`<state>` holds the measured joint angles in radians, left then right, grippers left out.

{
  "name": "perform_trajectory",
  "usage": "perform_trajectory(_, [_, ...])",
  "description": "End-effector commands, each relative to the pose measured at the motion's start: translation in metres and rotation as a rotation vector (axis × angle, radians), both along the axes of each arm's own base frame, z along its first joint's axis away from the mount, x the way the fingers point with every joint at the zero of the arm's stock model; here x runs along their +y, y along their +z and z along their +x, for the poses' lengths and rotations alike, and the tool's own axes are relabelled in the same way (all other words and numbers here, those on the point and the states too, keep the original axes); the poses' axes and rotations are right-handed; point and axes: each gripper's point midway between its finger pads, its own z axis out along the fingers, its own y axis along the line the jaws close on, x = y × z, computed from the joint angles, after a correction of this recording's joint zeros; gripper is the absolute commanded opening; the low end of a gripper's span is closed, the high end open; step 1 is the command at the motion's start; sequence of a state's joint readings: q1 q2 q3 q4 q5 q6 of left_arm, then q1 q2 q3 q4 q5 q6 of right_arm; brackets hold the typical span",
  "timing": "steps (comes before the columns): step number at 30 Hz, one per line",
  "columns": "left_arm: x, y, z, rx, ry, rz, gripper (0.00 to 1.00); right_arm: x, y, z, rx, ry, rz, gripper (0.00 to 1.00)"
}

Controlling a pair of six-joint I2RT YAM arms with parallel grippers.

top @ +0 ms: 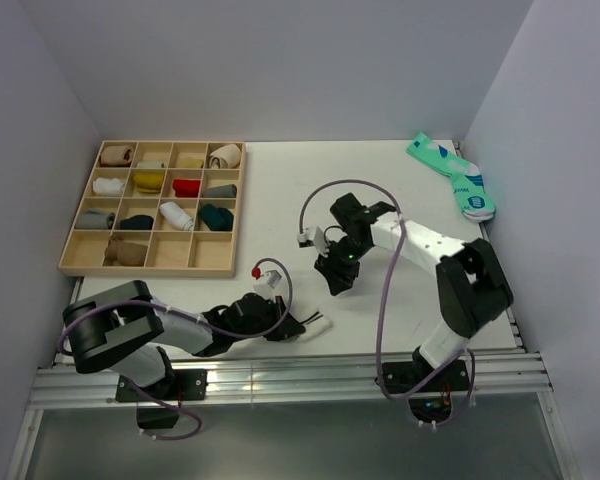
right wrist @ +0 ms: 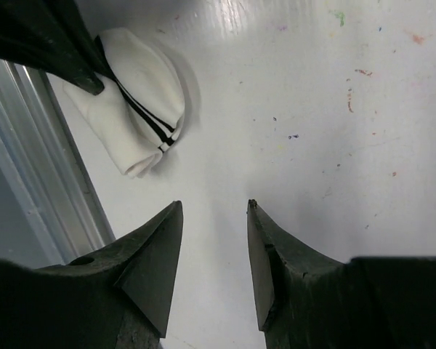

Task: Roll the socks
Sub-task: Roll the sock at the center of the board.

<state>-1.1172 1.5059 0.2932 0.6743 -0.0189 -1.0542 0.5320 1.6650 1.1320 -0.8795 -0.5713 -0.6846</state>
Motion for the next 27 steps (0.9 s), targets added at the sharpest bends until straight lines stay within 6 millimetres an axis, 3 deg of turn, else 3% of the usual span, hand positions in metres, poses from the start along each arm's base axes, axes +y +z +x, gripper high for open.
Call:
perform_trajectory(1, [0.051, -0.067, -0.050, 0.246, -0.083, 0.206, 0.00, 0.002, 0.014, 0.004, -0.144, 0.070, 0.080, 0.48])
perform_trajectory(5, [0.048, -0.066, -0.066, 0.349, -0.123, 0.162, 0.00, 0.001, 0.028, -0.001, -0.275, 0.117, 0.148, 0.50])
perform_trajectory(12, [0.049, -0.067, -0.069, 0.464, -0.118, 0.181, 0.00, 0.010, 0.032, -0.029, -0.458, 0.240, 0.202, 0.46])
perform_trajectory(19, [0.049, -0.066, -0.063, 0.511, -0.116, 0.213, 0.00, 0.027, 0.013, -0.077, -0.469, 0.419, 0.188, 0.42])
perform_trajectory(27, [0.054, -0.069, -0.058, 0.553, -0.121, 0.231, 0.00, 0.034, -0.005, -0.097, -0.453, 0.503, 0.160, 0.40])
